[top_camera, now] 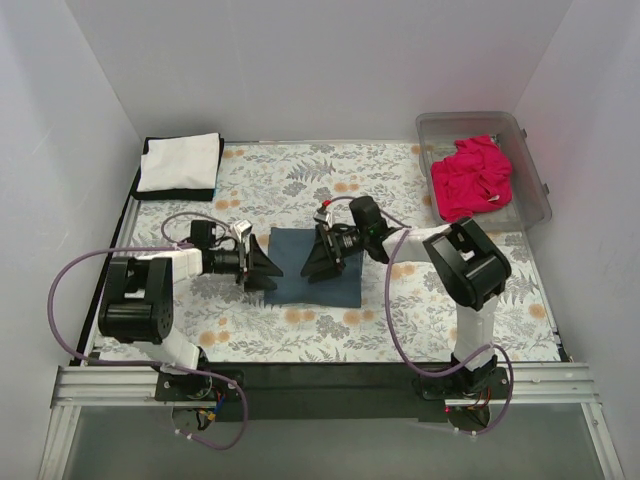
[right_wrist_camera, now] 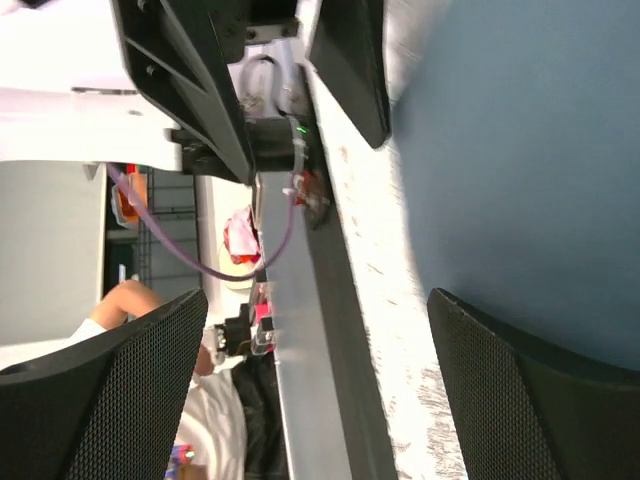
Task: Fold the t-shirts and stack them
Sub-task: Fold the tshirt
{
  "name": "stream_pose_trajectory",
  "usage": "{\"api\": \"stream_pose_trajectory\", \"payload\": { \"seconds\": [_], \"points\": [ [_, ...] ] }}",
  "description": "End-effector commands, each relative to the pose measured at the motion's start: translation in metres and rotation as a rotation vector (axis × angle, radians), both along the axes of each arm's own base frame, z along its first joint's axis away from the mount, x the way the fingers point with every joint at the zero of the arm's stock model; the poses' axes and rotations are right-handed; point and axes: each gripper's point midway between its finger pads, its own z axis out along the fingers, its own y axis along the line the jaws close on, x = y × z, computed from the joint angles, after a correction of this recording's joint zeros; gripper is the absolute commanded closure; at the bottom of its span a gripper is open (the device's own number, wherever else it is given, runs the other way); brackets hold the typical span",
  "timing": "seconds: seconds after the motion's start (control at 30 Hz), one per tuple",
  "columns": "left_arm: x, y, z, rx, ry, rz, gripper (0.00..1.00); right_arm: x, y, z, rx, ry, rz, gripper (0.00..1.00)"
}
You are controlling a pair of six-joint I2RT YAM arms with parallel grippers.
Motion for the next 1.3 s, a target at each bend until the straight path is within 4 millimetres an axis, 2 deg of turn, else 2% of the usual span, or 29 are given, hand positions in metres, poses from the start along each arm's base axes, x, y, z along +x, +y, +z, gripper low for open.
{"api": "stream_pose_trajectory", "payload": {
  "seconds": [0.0, 0.03, 0.07, 0.1, 0.17, 0.2, 0.27, 0.3, 0.37, 0.4, 0.43, 0.47, 0.5, 0.57, 0.6, 0.7, 0.8, 0.87, 0.93, 0.97, 1.0, 1.03, 1.07, 1.1, 1.13, 1.17, 1.2, 1.23, 1.27],
  "points": [
    [0.022, -0.009, 0.09, -0.132, -0.351, -0.087, 0.32, 0.021, -0.001, 0.105, 0.207, -0.262, 0.035, 0.03],
    [0.028, -0.01, 0.101, -0.119, -0.391, -0.08, 0.32, 0.031, -0.003, 0.118, 0.226, -0.298, 0.018, 0.03],
    [0.036, -0.013, 0.109, -0.111, -0.43, -0.083, 0.32, 0.04, -0.008, 0.121, 0.225, -0.303, -0.007, 0.03],
    [0.049, -0.015, 0.117, -0.1, -0.444, -0.07, 0.34, 0.061, -0.02, 0.12, 0.213, -0.31, -0.065, 0.02],
    [0.074, -0.019, 0.116, -0.05, -0.504, -0.035, 0.36, 0.083, -0.032, 0.113, 0.197, -0.324, -0.121, 0.02],
    [0.09, -0.021, 0.112, -0.04, -0.472, -0.008, 0.39, 0.101, -0.042, 0.102, 0.174, -0.311, -0.173, 0.02],
    [0.115, -0.022, 0.104, -0.019, -0.468, 0.042, 0.41, 0.115, -0.049, 0.091, 0.156, -0.298, -0.204, 0.02],
    [0.126, -0.024, 0.086, -0.016, -0.413, 0.052, 0.44, 0.122, -0.052, 0.077, 0.136, -0.272, -0.223, 0.02],
    [0.149, -0.025, 0.082, -0.007, -0.424, 0.072, 0.45, 0.128, -0.056, 0.064, 0.115, -0.249, -0.241, 0.02],
    [0.158, -0.026, 0.063, 0.008, -0.394, 0.074, 0.46, 0.135, -0.061, 0.049, 0.096, -0.24, -0.26, 0.02],
    [0.172, -0.025, 0.062, 0.026, -0.42, 0.083, 0.45, 0.138, -0.063, 0.04, 0.083, -0.227, -0.27, 0.02],
    [0.176, -0.024, 0.052, 0.036, -0.401, 0.088, 0.46, 0.141, -0.067, 0.031, 0.071, -0.214, -0.281, 0.02],
    [0.179, -0.025, 0.034, 0.044, -0.366, 0.086, 0.47, 0.146, -0.07, 0.013, 0.053, -0.181, -0.289, 0.04],
    [0.181, -0.023, 0.014, 0.066, -0.336, 0.101, 0.48, 0.153, -0.076, -0.004, 0.03, -0.16, -0.31, 0.04],
    [0.182, -0.021, -0.002, 0.085, -0.307, 0.112, 0.48, 0.16, -0.081, -0.016, 0.01, -0.15, -0.333, 0.04],
    [0.187, -0.012, -0.022, 0.103, -0.286, 0.139, 0.48, 0.172, -0.089, -0.036, -0.039, -0.173, -0.356, 0.05],
    [0.192, -0.007, -0.026, 0.096, -0.283, 0.149, 0.48, 0.18, -0.095, -0.049, -0.093, -0.199, -0.366, 0.06],
    [0.198, -0.001, -0.019, 0.103, -0.295, 0.157, 0.45, 0.191, -0.095, -0.044, -0.121, -0.243, -0.363, 0.06],
    [0.217, 0.01, 0.017, 0.117, -0.416, 0.169, 0.38, 0.203, -0.093, -0.026, -0.121, -0.302, -0.354, 0.06],
    [0.218, 0.015, 0.028, 0.127, -0.429, 0.172, 0.34, 0.219, -0.09, -0.002, -0.103, -0.382, -0.353, 0.05],
    [0.227, 0.02, 0.066, 0.132, -0.524, 0.176, 0.26, 0.221, -0.093, 0.012, -0.127, -0.442, -0.342, 0.03],
    [0.232, 0.034, 0.078, 0.17, -0.595, 0.178, 0.2, 0.225, -0.094, 0.025, -0.136, -0.504, -0.334, 0.02],
    [0.228, 0.045, 0.084, 0.222, -0.577, 0.192, 0.16, 0.23, -0.095, 0.046, -0.158, -0.548, -0.329, 0.02],
    [0.225, 0.051, 0.11, 0.245, -0.64, 0.2, 0.11, 0.234, -0.096, 0.063, -0.191, -0.67, -0.322, 0.02],
    [0.221, 0.061, 0.117, 0.278, -0.677, 0.203, 0.1, 0.234, -0.097, 0.073, -0.214, -0.721, -0.32, 0.02],
    [0.213, 0.068, 0.12, 0.319, -0.655, 0.227, 0.09, 0.227, -0.098, 0.077, -0.25, -0.74, -0.308, 0.02],
    [0.203, 0.072, 0.146, 0.331, -0.712, 0.251, 0.09, 0.221, -0.095, 0.095, -0.288, -0.867, -0.29, 0.02],
    [0.191, 0.081, 0.141, 0.335, -0.667, 0.284, 0.08, 0.214, -0.092, 0.1, -0.316, -0.917, -0.273, 0.02],
    [0.183, 0.085, 0.15, 0.33, -0.661, 0.31, 0.08, 0.201, -0.089, 0.099, -0.354, -0.95, -0.235, 0.02]
  ]
}}
